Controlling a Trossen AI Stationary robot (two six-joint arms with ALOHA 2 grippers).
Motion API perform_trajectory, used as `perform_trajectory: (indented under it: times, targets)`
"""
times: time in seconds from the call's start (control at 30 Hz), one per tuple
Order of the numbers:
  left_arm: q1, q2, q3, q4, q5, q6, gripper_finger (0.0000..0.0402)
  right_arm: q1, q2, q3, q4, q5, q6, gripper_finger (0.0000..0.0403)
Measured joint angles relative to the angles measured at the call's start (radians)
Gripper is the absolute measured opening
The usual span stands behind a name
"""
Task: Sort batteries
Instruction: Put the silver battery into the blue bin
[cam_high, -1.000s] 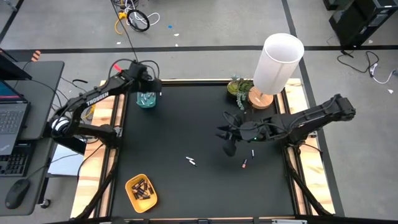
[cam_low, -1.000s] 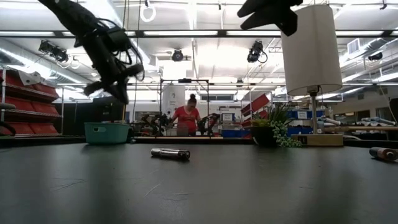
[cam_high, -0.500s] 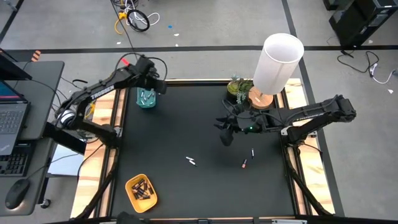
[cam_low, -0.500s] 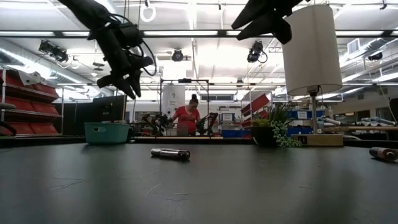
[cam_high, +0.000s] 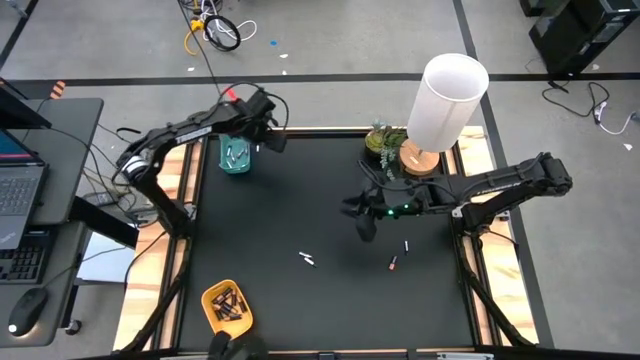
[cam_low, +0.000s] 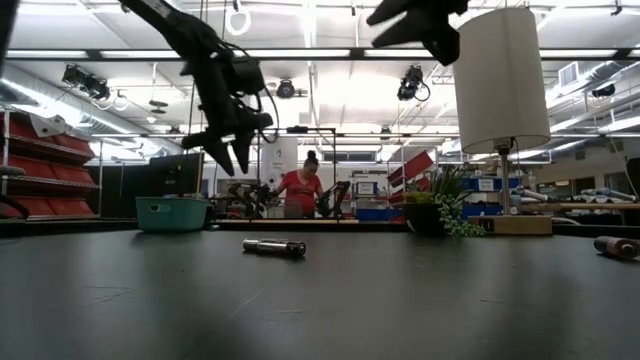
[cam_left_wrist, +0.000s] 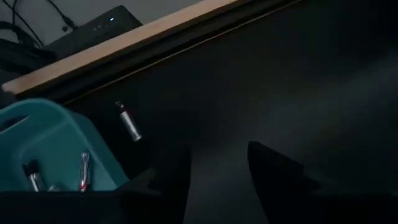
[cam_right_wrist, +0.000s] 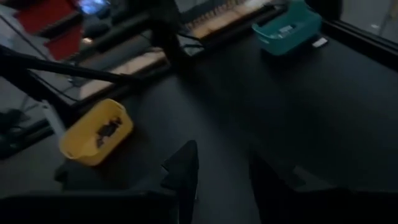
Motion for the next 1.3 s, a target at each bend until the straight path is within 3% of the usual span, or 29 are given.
perform_trajectory:
  times: [0.3,0.67,0.9,1.1,1.3]
  targets:
    - [0.018,0.214,0.15,-0.115,-0.039,0.038,0.0174,0.062,0.0,0.0,0.026,0.0,0.028,0.0128]
    - [0.084,0.302,0.174,-0.12,-0.037,-0.01,0.0174,0.087,-0.001,0.001,-0.003,0.008,0.027,0.0128]
    - [0.091,0.338,0.173,-0.116,-0.038,-0.031,0.0174,0.032,-0.054,0.001,-0.068,0.112,0.024,0.0128]
    - [0.093,0.338,0.173,-0.11,-0.105,-0.038,0.0174,-0.072,-0.146,0.002,-0.078,0.215,0.003,0.0128]
    - [0.107,0.338,0.172,-0.093,-0.123,-0.074,0.0174,-0.119,-0.208,0.002,-0.08,0.219,-0.071,0.0128]
